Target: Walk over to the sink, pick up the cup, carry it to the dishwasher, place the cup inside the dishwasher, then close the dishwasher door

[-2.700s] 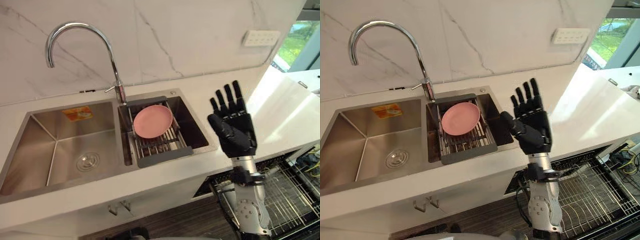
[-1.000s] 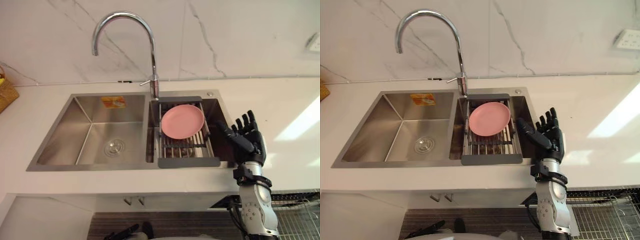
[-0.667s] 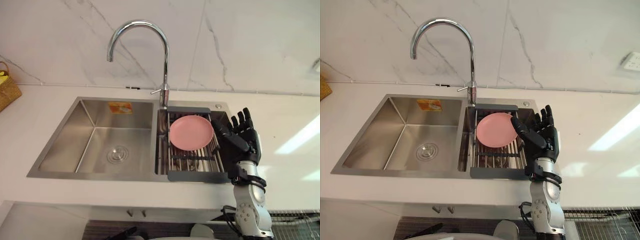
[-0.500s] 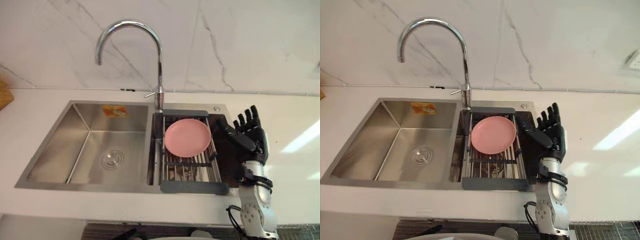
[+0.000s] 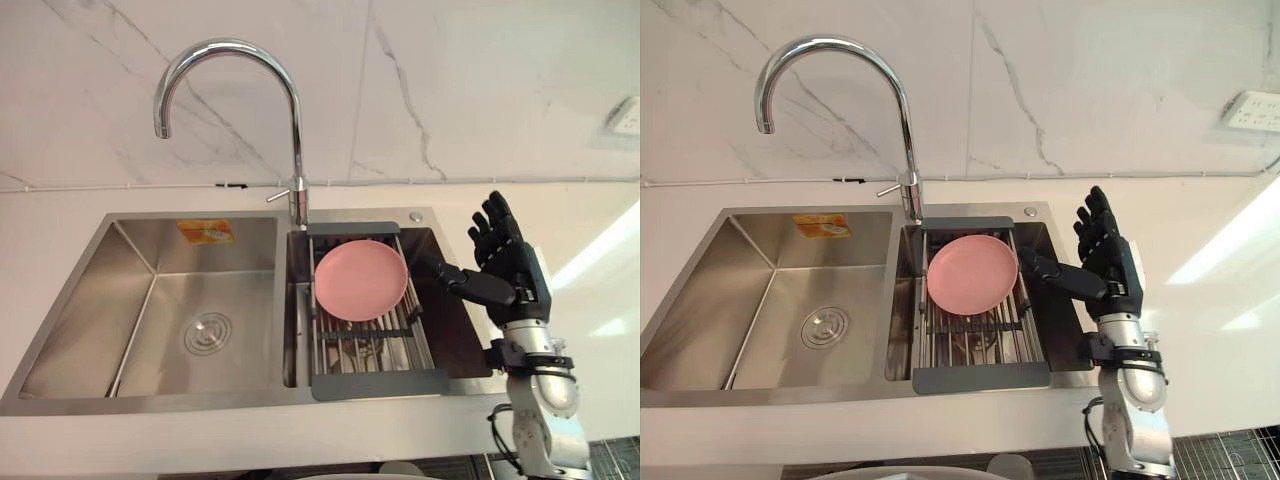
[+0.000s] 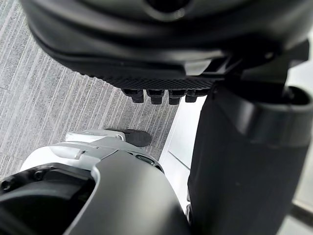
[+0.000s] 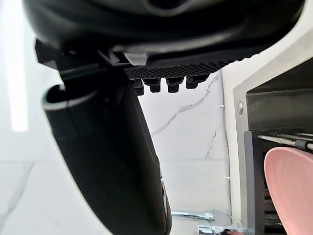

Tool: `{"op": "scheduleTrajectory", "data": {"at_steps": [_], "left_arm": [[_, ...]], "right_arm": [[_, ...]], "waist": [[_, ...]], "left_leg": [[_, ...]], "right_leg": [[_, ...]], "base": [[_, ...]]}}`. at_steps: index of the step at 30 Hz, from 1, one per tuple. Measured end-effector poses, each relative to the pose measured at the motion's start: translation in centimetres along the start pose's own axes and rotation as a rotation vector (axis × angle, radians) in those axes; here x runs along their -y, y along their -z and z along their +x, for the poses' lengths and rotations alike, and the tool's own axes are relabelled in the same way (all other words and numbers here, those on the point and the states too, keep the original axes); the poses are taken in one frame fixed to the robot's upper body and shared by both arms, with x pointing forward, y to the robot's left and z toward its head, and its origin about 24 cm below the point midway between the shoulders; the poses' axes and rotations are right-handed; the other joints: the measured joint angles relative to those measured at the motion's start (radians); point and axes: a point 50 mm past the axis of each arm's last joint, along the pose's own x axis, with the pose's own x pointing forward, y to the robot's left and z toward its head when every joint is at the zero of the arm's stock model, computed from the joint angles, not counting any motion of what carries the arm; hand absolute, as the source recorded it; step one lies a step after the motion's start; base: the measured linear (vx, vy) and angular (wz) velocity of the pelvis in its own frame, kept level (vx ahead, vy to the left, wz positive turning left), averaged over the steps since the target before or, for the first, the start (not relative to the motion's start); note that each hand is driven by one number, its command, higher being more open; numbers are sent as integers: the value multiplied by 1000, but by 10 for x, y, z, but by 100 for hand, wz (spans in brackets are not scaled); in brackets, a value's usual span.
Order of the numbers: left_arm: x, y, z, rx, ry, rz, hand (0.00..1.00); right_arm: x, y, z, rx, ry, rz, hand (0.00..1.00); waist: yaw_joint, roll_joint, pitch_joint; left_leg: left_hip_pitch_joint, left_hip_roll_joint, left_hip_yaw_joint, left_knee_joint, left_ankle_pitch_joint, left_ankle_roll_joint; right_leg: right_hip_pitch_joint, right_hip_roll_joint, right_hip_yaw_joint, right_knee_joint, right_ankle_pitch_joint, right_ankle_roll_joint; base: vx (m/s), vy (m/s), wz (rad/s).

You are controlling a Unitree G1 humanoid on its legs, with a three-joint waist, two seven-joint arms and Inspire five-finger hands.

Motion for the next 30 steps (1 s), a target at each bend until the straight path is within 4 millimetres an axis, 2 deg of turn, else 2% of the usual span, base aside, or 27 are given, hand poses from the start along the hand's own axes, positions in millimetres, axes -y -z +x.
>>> {"op": "scheduleTrajectory", "data": {"at_steps": [5, 11, 17, 26, 30], "left_arm": [[2, -2, 0, 4, 27, 24, 100], [3, -4, 0, -4, 40, 60, 100], [3, -6, 1, -14, 40, 83, 100], [3, -5, 1, -22, 39, 86, 100], [3, -5, 1, -23, 39, 85, 100]], "right_arm": [[4, -1, 2, -90, -163, -284, 100], [11, 8, 1, -213, -264, -431, 100], [13, 26, -4, -328, -319, -511, 100], [5, 39, -6, -360, -318, -624, 100], [0, 43, -6, -332, -244, -651, 100]], "waist": [[-1, 0, 0], [-2, -2, -2], [-3, -4, -6], [-3, -12, -15], [-1, -12, -16]], "left_leg": [[-2, -3, -3, -1, 7, 4], [-6, -8, -6, -1, 9, 6], [-10, -9, -13, -1, 13, 6], [-9, -12, -27, -1, 21, 6], [-9, -14, -37, -2, 29, 8]], "right_leg": [[0, -2, -3, 0, 0, 0], [-2, -7, -6, 0, 0, 0], [-3, -10, -13, 1, 0, 0], [2, -15, -26, 6, 0, 0], [5, -19, -36, 10, 0, 0]], "base": [[-11, -2, 1], [-3, 0, 1], [-1, -1, 2], [-18, -2, 5], [-39, -4, 7]]}}
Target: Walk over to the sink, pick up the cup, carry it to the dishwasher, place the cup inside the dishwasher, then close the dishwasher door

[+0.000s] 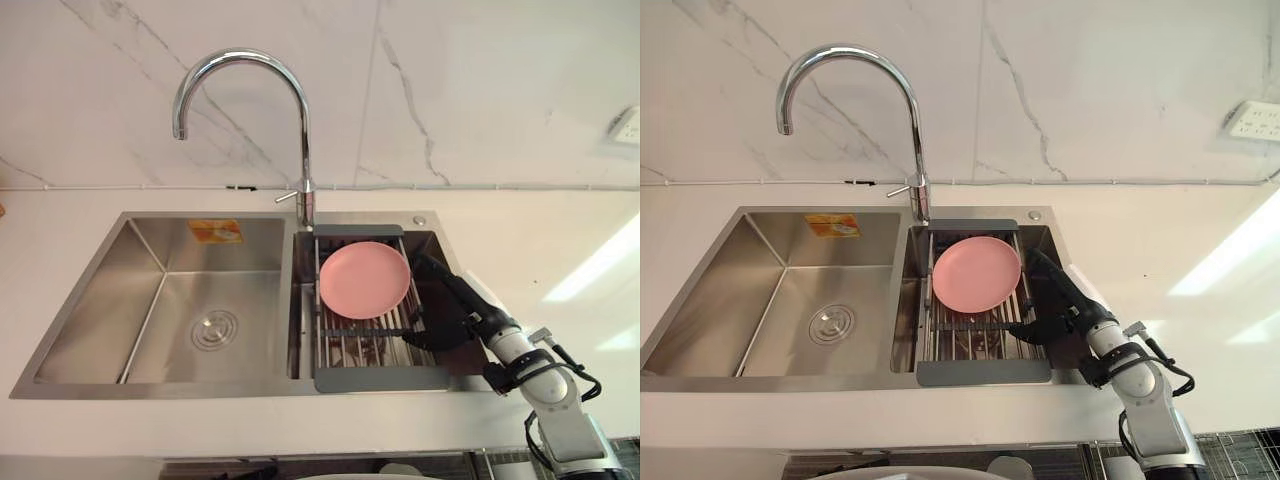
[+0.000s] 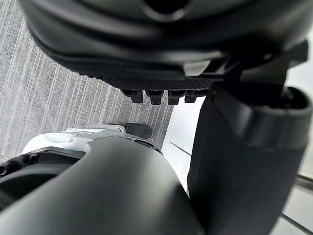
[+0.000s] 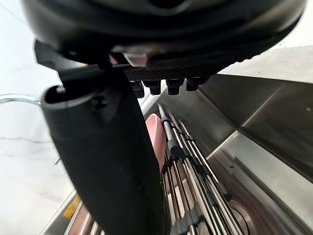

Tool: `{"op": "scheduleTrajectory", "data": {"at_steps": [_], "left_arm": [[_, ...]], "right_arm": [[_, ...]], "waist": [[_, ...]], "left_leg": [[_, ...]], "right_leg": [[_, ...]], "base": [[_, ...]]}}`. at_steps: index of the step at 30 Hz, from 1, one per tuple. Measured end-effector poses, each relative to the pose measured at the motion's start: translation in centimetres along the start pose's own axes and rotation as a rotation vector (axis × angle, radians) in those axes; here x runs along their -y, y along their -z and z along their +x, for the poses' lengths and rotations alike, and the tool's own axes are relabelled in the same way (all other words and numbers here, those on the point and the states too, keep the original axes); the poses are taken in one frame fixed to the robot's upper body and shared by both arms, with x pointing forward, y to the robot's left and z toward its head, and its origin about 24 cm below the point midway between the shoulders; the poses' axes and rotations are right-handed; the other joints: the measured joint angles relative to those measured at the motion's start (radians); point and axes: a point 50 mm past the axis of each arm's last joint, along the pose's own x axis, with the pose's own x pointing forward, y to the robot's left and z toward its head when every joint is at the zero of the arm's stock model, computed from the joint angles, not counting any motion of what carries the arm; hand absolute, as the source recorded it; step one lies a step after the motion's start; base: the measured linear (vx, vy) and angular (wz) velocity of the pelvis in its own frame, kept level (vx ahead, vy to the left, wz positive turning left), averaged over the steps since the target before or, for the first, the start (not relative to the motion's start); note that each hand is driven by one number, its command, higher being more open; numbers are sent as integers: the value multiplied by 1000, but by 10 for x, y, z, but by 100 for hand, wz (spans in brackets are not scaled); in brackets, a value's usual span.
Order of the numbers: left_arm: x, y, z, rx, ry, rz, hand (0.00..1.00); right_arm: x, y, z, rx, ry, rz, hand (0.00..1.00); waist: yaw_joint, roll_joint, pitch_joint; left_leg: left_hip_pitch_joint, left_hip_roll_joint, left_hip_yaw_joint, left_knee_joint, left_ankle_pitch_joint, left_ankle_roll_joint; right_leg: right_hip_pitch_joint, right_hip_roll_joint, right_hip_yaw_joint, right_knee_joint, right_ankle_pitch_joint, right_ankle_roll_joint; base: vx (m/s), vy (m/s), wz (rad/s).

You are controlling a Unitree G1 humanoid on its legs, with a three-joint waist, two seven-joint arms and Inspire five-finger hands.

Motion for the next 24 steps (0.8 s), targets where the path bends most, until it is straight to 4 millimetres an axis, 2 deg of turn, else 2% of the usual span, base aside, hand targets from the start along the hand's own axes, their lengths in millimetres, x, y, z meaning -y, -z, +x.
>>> {"op": "scheduleTrajectory", "data": {"at_steps": [14, 24], "left_arm": [[0, 0, 0, 0, 2, 0, 100], [0, 0, 0, 3, 6, 2, 100]], "right_arm": [[-14, 1, 4, -17, 143, -79, 100], [-19, -3, 15, -28, 143, -142, 100]], "waist": [[3, 0, -3], [6, 1, -3]], "left_leg": [[-8, -10, -32, -1, 8, 7], [-12, -11, -49, -1, 12, 8]], "right_leg": [[11, -12, -30, 0, 0, 1], [19, -14, -48, -2, 0, 1]], "base": [[-11, 5, 7], [-3, -2, 6]]}}
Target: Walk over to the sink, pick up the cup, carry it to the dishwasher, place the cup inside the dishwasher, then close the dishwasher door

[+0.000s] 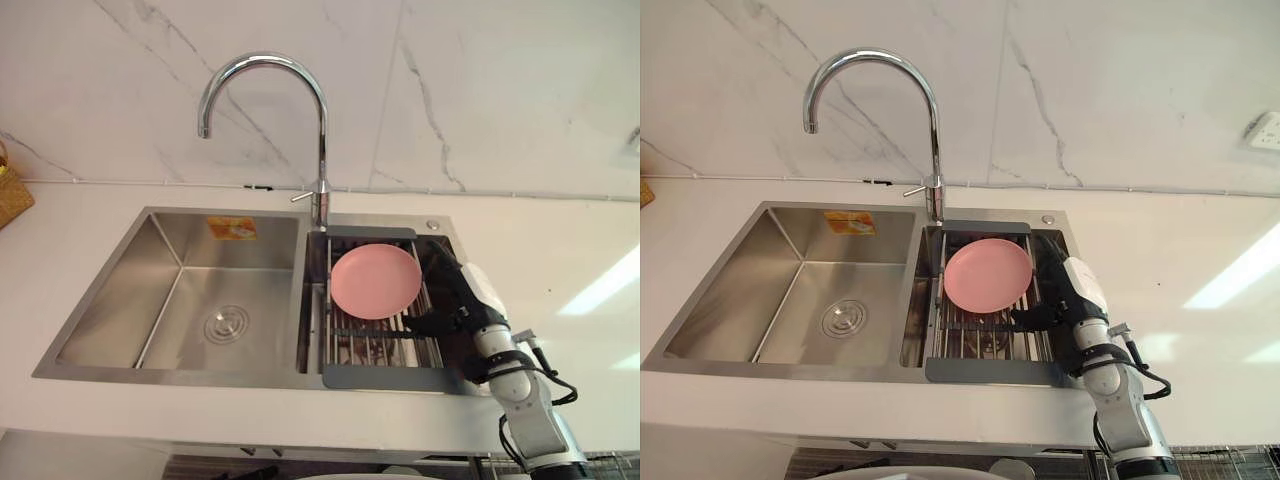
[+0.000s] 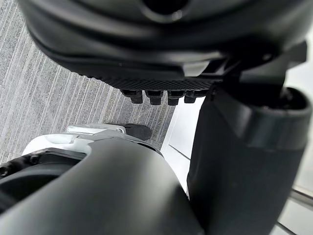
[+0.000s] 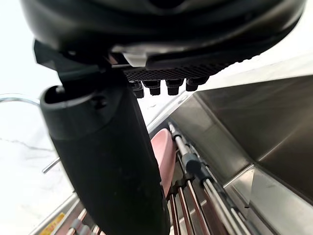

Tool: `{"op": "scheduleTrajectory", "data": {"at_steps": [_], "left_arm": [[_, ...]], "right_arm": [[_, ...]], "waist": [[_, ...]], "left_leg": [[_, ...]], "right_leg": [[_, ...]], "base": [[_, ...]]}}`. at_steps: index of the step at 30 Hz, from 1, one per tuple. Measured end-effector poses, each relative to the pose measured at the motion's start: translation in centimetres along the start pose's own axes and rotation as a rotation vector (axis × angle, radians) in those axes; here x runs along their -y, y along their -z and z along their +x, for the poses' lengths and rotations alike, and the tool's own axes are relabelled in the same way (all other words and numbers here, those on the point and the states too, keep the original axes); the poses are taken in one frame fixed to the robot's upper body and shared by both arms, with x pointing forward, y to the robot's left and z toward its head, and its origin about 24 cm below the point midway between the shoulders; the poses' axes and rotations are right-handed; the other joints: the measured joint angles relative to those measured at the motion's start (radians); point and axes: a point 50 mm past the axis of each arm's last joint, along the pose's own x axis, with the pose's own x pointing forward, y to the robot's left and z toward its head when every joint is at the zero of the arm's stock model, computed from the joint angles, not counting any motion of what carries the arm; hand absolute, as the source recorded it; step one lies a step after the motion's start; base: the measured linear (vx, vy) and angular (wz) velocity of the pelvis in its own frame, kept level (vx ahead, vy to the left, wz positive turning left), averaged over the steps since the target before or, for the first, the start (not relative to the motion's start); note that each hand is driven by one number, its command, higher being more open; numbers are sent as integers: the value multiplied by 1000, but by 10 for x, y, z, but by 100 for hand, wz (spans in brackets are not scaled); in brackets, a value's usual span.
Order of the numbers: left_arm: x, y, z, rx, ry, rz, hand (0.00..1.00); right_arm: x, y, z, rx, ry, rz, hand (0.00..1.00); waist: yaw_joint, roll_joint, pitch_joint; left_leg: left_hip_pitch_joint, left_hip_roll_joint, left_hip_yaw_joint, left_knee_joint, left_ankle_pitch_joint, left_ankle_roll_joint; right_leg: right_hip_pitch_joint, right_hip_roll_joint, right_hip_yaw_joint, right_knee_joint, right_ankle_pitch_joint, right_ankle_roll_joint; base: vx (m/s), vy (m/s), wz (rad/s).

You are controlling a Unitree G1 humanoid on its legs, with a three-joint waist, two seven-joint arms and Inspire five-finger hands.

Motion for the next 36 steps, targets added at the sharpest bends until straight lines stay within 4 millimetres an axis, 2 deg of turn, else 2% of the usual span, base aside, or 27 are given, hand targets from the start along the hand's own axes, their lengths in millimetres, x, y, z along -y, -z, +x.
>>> {"op": "scheduleTrajectory", "data": {"at_steps": [8, 14, 17, 36], "left_arm": [[0, -1, 0, 3, 4, 4, 100], [2, -4, 0, 8, 13, 11, 100], [2, -4, 0, 7, 13, 12, 100], [3, -7, 0, 9, 16, 37, 100]], "right_arm": [[0, 7, 4, -52, 32, -15, 100], [1, 6, 7, -47, 41, -60, 100], [1, 5, 13, -46, 42, -88, 100], [-1, 1, 23, -29, 19, -214, 100]], "waist": [[4, 0, 0], [16, 0, 0], [17, 0, 0], [21, 1, 0]], "left_leg": [[-8, -2, -16, 0, 2, -1], [-13, -5, -28, 0, 4, 0], [-15, -7, -34, 0, 6, 2], [-29, -21, -59, 0, 10, 7]], "right_leg": [[1, -4, -15, 0, -1, 1], [3, -8, -26, 0, -2, 2], [4, -11, -32, 2, -2, 3], [-1, -29, -55, 15, -8, 6]], "base": [[-10, -1, 6], [-1, -1, 6], [-10, 0, 6], [-4, 1, 4]]}}
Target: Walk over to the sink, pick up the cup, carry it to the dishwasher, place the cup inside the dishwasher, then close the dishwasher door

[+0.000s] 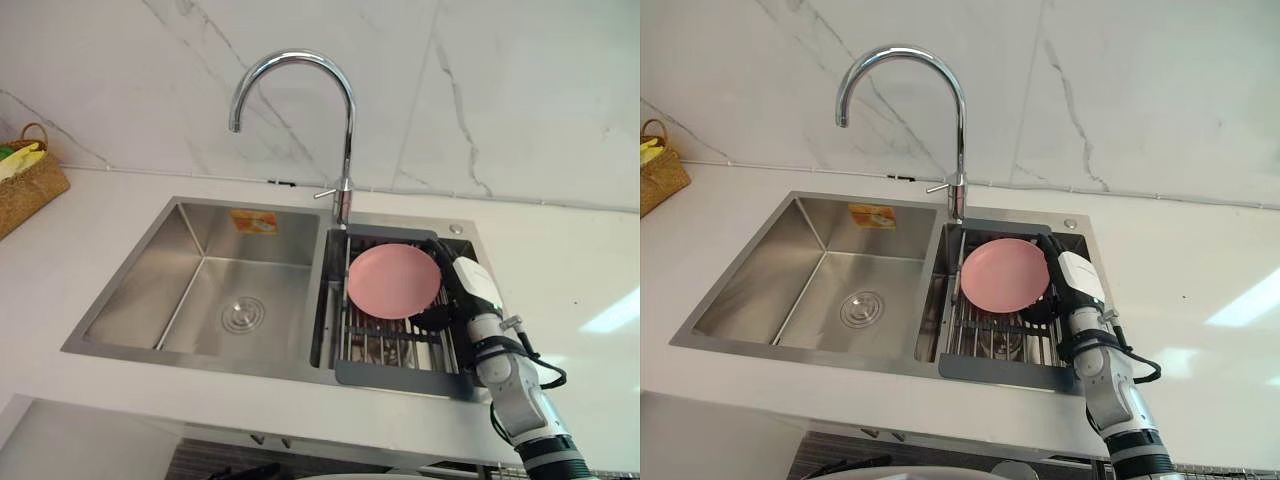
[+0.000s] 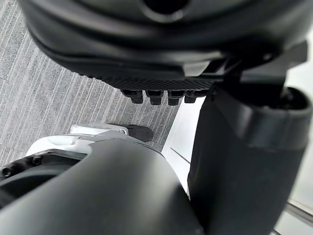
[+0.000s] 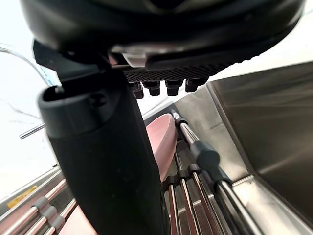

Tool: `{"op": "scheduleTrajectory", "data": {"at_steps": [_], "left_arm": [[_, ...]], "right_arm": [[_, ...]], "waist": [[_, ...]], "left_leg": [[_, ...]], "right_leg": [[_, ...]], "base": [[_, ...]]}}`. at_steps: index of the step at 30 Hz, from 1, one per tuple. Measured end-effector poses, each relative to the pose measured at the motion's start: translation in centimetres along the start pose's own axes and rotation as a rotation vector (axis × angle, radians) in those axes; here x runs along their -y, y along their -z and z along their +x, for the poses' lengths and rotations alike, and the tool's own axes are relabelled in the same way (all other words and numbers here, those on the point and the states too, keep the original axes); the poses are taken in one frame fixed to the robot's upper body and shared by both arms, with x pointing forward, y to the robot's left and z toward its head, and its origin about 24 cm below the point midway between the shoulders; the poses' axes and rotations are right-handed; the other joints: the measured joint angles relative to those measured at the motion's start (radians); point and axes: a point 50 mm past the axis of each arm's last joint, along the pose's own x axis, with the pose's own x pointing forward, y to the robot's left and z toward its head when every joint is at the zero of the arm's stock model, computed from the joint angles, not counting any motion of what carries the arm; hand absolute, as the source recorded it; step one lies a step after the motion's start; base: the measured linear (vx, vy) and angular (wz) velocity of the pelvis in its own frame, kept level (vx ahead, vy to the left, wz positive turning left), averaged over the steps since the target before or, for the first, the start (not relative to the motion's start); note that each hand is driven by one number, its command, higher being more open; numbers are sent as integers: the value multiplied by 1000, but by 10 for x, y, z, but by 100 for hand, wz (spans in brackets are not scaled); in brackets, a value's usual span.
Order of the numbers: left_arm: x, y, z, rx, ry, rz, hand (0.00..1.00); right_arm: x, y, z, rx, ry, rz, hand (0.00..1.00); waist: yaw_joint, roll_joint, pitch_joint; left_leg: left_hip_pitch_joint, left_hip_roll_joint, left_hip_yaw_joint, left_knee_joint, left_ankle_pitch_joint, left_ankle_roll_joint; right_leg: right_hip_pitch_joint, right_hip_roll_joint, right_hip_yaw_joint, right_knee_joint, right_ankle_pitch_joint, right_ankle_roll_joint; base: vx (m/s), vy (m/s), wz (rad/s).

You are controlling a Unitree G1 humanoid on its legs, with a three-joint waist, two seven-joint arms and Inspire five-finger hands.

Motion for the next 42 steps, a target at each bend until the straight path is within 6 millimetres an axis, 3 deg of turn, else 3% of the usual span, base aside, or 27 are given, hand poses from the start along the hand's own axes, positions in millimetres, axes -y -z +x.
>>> {"op": "scheduleTrajectory", "data": {"at_steps": [10, 21, 22, 35, 42], "left_arm": [[0, -1, 0, 3, 4, 1, 100], [1, -2, 0, 6, 9, 2, 100], [1, -2, 0, 6, 10, 3, 100], [2, -5, 0, 15, 15, 15, 100], [2, -6, 0, 17, 17, 16, 100]], "right_arm": [[-2, -14, 2, 151, -44, -157, 100], [5, -32, 8, 285, 71, -206, 100], [6, -33, 9, 288, 74, -220, 0], [-9, -25, 13, 227, -25, -308, 0], [-1, -28, 19, 255, -8, -358, 0]], "waist": [[1, 0, 0], [5, 0, -2], [5, 0, -2], [14, -1, -3], [19, -2, -4]], "left_leg": [[-10, 0, -6, 0, 2, 1], [-22, -2, -26, 0, 8, 0], [-23, -2, -29, 0, 9, -1], [-36, 0, -45, 0, 10, -3], [-37, 0, -48, 0, 12, -4]], "right_leg": [[-7, -1, -6, 1, -1, 0], [-7, -5, -26, 3, -1, 0], [-7, -6, -28, 4, -1, 0], [-12, -7, -46, 11, -9, -5], [-12, -7, -49, 13, -10, -6]], "base": [[1, -2, 1], [-6, -8, 5], [-8, -10, 6], [1, -6, 3], [4, -4, 2]]}}
